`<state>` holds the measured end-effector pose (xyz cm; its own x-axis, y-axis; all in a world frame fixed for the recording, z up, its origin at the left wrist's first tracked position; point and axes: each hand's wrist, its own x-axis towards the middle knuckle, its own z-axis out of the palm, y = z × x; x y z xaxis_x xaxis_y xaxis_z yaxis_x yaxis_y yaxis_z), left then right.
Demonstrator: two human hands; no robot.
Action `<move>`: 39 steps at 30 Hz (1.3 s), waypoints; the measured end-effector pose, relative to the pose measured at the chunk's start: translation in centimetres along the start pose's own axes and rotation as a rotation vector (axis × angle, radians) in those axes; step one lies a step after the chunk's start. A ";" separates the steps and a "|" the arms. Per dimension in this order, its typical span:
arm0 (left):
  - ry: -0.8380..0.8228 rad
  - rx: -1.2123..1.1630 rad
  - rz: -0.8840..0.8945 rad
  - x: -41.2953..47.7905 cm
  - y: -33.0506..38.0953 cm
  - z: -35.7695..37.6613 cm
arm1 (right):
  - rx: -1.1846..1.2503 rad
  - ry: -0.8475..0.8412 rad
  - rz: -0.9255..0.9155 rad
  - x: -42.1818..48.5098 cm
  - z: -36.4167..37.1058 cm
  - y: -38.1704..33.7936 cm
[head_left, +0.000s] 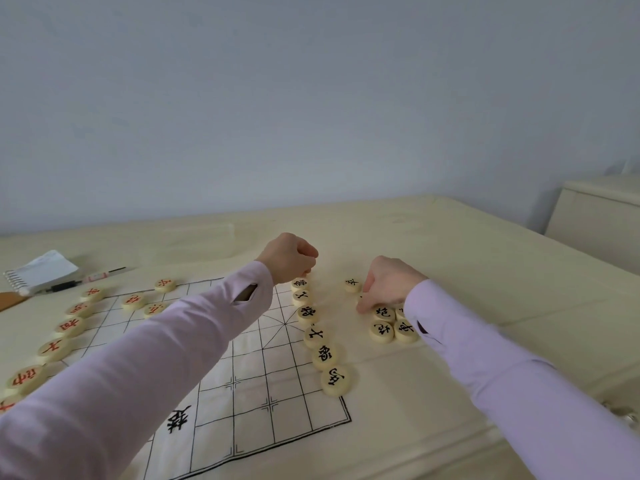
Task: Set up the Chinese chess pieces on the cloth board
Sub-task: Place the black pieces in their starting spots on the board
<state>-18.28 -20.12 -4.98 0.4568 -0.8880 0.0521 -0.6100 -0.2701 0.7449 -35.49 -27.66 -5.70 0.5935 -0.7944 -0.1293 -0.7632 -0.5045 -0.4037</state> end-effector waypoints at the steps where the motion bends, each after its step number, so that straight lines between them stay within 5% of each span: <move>1: 0.002 -0.006 -0.002 -0.1 -0.1 -0.1 | 0.001 0.006 0.004 -0.1 0.0 -0.1; 9: -0.020 -0.051 0.003 -1.1 -0.3 -1.0 | 0.069 0.068 -0.065 -0.2 -0.1 -1.6; 17: -0.141 -0.294 -0.065 -0.6 -0.4 -2.9 | 0.704 0.059 -0.164 1.7 -0.9 -5.6; 23: -0.031 -0.496 -0.168 1.6 -2.3 -3.9 | 0.895 0.008 -0.153 4.2 0.1 -7.1; 29: 0.096 -0.393 -0.269 4.6 -3.6 -3.8 | 0.855 0.040 -0.064 7.0 0.9 -6.4; 39: 0.026 -0.224 -0.371 6.2 -3.6 -2.4 | 0.598 -0.069 -0.008 8.0 1.9 -7.3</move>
<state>-11.67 -23.78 -5.74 0.6367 -0.7356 -0.2314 -0.2473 -0.4791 0.8422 -24.64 -29.66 -5.53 0.6291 -0.7575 -0.1742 -0.4943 -0.2169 -0.8418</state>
